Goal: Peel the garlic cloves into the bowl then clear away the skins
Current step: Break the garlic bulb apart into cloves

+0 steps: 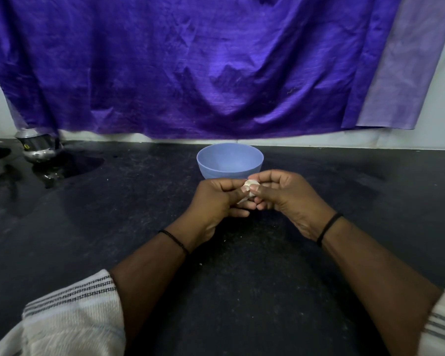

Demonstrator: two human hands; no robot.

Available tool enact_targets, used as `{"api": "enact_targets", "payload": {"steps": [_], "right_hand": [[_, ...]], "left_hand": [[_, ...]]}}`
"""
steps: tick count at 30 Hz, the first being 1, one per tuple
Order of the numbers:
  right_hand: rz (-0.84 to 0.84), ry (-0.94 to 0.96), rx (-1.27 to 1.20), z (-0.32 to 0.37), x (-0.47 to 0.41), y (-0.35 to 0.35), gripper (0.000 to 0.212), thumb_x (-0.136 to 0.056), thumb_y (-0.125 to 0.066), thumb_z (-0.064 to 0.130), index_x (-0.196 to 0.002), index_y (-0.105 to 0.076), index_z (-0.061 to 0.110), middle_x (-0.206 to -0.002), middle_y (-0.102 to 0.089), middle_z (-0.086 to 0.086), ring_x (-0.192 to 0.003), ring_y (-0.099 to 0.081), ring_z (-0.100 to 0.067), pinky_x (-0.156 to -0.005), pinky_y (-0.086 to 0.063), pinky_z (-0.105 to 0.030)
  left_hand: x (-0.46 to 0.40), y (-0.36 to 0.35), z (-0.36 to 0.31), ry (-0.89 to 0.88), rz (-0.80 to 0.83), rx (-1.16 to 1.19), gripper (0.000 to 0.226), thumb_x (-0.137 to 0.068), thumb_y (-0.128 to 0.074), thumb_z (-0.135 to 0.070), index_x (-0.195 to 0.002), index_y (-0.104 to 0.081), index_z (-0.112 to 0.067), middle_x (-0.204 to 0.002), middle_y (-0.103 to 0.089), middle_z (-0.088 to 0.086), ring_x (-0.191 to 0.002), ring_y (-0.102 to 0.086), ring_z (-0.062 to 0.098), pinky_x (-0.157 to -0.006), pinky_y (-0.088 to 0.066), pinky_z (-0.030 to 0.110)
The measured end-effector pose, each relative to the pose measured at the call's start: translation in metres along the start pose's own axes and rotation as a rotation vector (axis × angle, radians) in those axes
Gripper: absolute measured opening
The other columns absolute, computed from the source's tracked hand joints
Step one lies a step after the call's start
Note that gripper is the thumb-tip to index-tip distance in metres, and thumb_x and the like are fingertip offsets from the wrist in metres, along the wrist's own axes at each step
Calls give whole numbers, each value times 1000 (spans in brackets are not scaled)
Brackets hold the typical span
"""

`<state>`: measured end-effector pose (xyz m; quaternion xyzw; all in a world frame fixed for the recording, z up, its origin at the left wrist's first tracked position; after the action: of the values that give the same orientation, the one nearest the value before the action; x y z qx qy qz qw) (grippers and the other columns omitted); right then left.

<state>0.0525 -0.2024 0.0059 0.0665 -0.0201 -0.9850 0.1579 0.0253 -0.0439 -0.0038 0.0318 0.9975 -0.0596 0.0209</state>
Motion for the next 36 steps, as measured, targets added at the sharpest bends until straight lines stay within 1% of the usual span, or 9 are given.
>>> {"api": "enact_targets", "payload": {"steps": [3,5,8,12,17,22,26,33,36], "right_hand": [[-37,-7,-3,-3,1,-6,12,-94,-62,3,-104,-68,5,-81,-69,-14,-63,-60,-12,-60,-52,-23],[-65,-35,-24,-5,1,-12,8,-97,-58,4,-97,-65,7,-78,-66,-11,-60,-57,-11,-56,-48,-21],[-81,-76,-61,-8,-1,-17,8,-99,-55,7,-97,-61,10,-83,-66,-11,-60,-54,-9,-54,-44,-21],[-141,-71,-86,-8,1,-24,11,-101,-49,7,-101,-60,9,-66,-60,-4,-56,-51,-9,-50,-41,-20],[-227,-85,-205,-2,7,-37,15,-104,-43,9,-92,-53,8,-54,-47,-10,-34,-40,-12,-32,-31,-20],[-240,-60,-187,2,7,-33,20,-106,-44,19,-92,-53,7,-58,-51,-12,-35,-42,-13,-31,-33,-19],[-272,-8,-104,-1,3,-25,22,-103,-50,21,-88,-60,9,-65,-63,-10,-41,-48,-10,-37,-37,-20],[-188,-87,-131,-1,-2,-13,20,-103,-48,8,-99,-67,6,-73,-72,-14,-61,-67,-19,-55,-56,-22],[-185,-91,-134,1,0,-13,15,-101,-52,5,-100,-67,5,-73,-74,-11,-63,-72,-18,-58,-59,-23]], "left_hand": [[0,-3,4,-42,-59,-23,16,-94,-61,-4,-107,-71,-6,-81,-74,15,-67,-70,18,-61,-58,25],[-1,-5,5,-68,-106,-40,23,-94,-62,-3,-117,-62,-6,-77,-72,16,-63,-69,20,-58,-58,29],[-3,-6,4,-104,-102,-97,34,-94,-61,-2,-125,-50,-8,-73,-67,16,-58,-65,21,-53,-56,31],[-3,-6,8,-112,-59,-136,26,-97,-59,-4,-123,-57,-3,-68,-66,11,-54,-62,20,-50,-54,31],[2,-13,9,-140,-39,-129,26,-94,-60,0,-120,-62,-6,-68,-67,13,-53,-62,21,-50,-56,32],[2,-16,11,-159,-15,-114,28,-93,-61,2,-118,-60,-10,-65,-66,11,-50,-61,20,-49,-55,32],[0,-13,9,-153,28,-127,33,-95,-57,2,-128,-59,-6,-70,-64,15,-52,-61,19,-50,-55,29],[-5,-2,6,-126,-7,-130,26,-98,-54,0,-123,-61,0,-74,-65,15,-56,-62,17,-50,-56,28],[-7,0,5,-90,-19,-113,20,-98,-56,-6,-114,-67,-4,-80,-65,20,-60,-62,20,-52,-56,30]]}}
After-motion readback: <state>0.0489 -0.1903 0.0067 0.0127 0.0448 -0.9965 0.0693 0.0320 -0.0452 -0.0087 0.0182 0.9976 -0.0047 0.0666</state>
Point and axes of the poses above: each hand's wrist, its own x-axis away from the middle knuckle, its own y-axis out of the back of the hand, z = x × y, the point moved 1 cm from there along -x, towards the middle knuckle
